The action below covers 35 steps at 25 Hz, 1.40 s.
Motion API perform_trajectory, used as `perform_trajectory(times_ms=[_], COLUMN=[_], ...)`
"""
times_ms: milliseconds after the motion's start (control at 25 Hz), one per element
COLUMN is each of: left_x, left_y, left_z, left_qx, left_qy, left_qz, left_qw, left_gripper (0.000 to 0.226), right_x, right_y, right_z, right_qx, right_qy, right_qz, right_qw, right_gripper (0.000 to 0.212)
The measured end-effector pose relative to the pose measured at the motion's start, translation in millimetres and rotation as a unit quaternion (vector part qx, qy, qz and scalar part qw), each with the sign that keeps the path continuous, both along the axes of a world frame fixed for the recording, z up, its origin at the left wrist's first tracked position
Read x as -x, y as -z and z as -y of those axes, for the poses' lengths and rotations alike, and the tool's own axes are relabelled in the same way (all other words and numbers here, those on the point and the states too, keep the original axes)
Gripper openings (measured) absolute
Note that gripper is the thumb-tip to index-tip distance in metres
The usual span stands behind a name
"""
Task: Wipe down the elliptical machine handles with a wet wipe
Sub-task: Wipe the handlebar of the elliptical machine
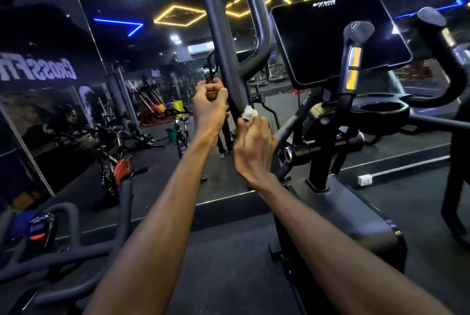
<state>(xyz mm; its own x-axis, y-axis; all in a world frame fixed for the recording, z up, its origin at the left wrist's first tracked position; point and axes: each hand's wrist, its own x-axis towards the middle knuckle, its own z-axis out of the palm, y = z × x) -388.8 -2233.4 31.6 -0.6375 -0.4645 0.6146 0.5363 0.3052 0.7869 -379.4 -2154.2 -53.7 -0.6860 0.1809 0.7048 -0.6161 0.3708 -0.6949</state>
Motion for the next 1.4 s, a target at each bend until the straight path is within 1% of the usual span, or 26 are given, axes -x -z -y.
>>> perform_trajectory(times_ms=[80,160,280,360,400,480,560,640,680,720,760,840,920,1000,1080,1120,1200,1280,1400], left_x=[2.0,2.8,5.5,8.5,9.8,10.9,19.4,25.5,29.6,32.9,34.5,34.8,35.4,35.6,34.7,33.1,29.2,31.2,44.2], left_y=[-0.1,2.6,7.4,8.6,9.3,11.7,15.7,19.4,20.9,21.6,22.6,27.1,29.7,31.1,32.5,33.4,37.1,44.4,57.9], left_z=[2.2,3.7,3.4,-0.3,-3.0,-9.8,-15.3,-21.1,-24.1,-26.9,-30.1,-34.8,-34.4,-30.2,-27.8,-28.1,-29.5,-29.0,-28.8], left_qx=[-0.003,-0.031,-0.081,-0.102,-0.113,-0.138,-0.169,-0.198,-0.207,-0.213,-0.216,-0.217,-0.22,-0.219,-0.226,-0.232,-0.243,-0.246,-0.244], left_qy=[-0.004,0.018,0.072,0.087,0.088,0.08,0.079,0.116,0.135,0.149,0.157,0.164,0.181,0.21,0.249,0.277,0.343,0.4,0.459], left_qz=[-0.015,-0.007,0.016,0.012,0.005,-0.011,-0.02,-0.029,-0.031,-0.03,-0.027,-0.023,-0.029,-0.021,-0.008,-0.004,0.006,0.019,0.03], left_qw=[1.0,0.999,0.994,0.991,0.99,0.987,0.982,0.973,0.968,0.965,0.963,0.962,0.958,0.953,0.942,0.932,0.907,0.883,0.854], left_gripper=[0.005,0.004,0.008,0.008,0.008,0.009,0.015,0.028,0.034,0.037,0.039,0.042,0.042,0.046,0.05,0.051,0.056,0.064,0.072], right_x=[-6.4,-8.0,-3.4,4.2,7.1,1.8,-3.4,7.9,22.1,38.3,53.7,67.7,63.4,69.4,96.5,115.2,143.9,152.0,148.3], right_y=[-23.9,-23.2,23.0,49.6,51.6,37.8,23.7,30.4,37.7,42.6,43.9,39.5,37.7,47.4,56.0,54.3,47.6,46.7,57.7], right_z=[13.0,19.2,9.0,-5.1,-9.0,-5.0,0.6,-6.8,-16.3,-26.2,-34.0,-39.0,-35.5,-41.4,-59.1,-66.1,-70.2,-67.9,-72.3], right_qx=[-0.007,-0.035,-0.038,-0.014,0.001,0.043,0.073,0.093,0.107,0.114,0.102,0.075,0.063,0.042,-0.01,-0.031,-0.047,-0.054,-0.084], right_qy=[-0.001,0.015,0.018,0.019,0.016,-0.009,-0.038,-0.048,-0.053,-0.062,-0.072,-0.097,-0.134,-0.178,-0.173,-0.174,-0.168,-0.163,-0.199], right_qz=[-0.003,-0.03,-0.055,-0.039,-0.019,0.017,0.003,-0.028,-0.017,0.014,0.054,0.088,0.071,0.021,-0.031,-0.036,-0.003,0.01,-0.053], right_qw=[1.0,0.999,0.998,0.999,1.0,0.999,0.997,0.994,0.993,0.991,0.991,0.989,0.986,0.983,0.984,0.984,0.985,0.985,0.975], right_gripper=[0.062,0.065,0.064,0.059,0.057,0.055,0.048,0.031,0.031,0.034,0.035,0.036,0.037,0.041,0.035,0.034,0.038,0.039,0.027])
